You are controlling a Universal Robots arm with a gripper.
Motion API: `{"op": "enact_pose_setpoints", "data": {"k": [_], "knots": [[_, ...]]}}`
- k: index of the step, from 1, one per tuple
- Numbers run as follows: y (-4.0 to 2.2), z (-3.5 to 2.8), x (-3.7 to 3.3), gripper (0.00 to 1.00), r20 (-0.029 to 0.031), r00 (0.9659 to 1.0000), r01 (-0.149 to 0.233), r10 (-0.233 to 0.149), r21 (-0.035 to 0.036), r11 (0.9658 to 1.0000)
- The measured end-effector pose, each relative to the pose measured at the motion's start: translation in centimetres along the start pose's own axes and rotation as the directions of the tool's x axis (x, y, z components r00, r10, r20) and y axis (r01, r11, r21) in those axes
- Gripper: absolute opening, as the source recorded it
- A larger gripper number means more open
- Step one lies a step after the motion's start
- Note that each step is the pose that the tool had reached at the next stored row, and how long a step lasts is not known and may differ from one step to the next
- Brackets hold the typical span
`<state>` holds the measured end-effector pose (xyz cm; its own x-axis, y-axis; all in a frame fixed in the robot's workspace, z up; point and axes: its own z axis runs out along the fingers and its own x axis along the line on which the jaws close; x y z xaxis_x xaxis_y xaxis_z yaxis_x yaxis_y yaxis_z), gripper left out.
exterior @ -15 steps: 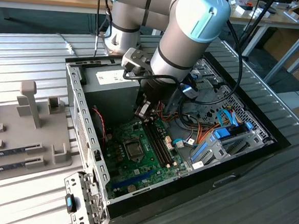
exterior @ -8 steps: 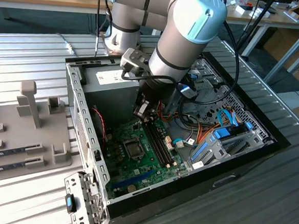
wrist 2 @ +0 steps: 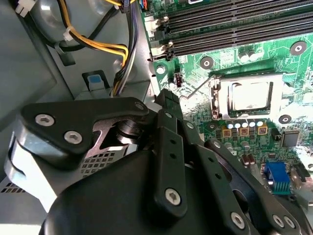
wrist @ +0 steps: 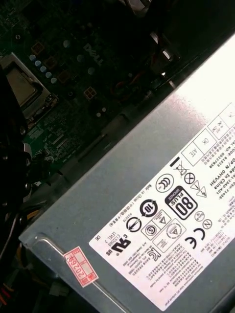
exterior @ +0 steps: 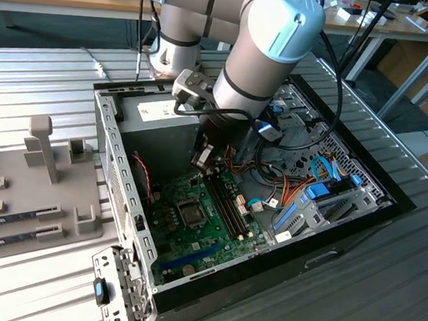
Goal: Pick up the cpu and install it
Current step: 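Install the first cpu locking lever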
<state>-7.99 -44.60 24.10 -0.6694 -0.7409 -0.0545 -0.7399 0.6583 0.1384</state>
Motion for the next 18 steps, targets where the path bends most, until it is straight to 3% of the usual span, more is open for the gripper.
{"op": "enact_pose_setpoints", "data": {"k": [10, 14, 18], "knots": [[-0.03, -0.32, -0.13, 0.11, 0.008, 1.0, 0.001, -0.001, -0.0071, 1.0], [0.57, 0.03, 0.23, 0.11, 0.0097, 1.0, 0.001, -0.001, -0.0086, 1.0], [0.5, 0.13, 0.32, 0.11, 0.0095, 1.0, 0.001, -0.001, -0.0087, 1.0]]}}
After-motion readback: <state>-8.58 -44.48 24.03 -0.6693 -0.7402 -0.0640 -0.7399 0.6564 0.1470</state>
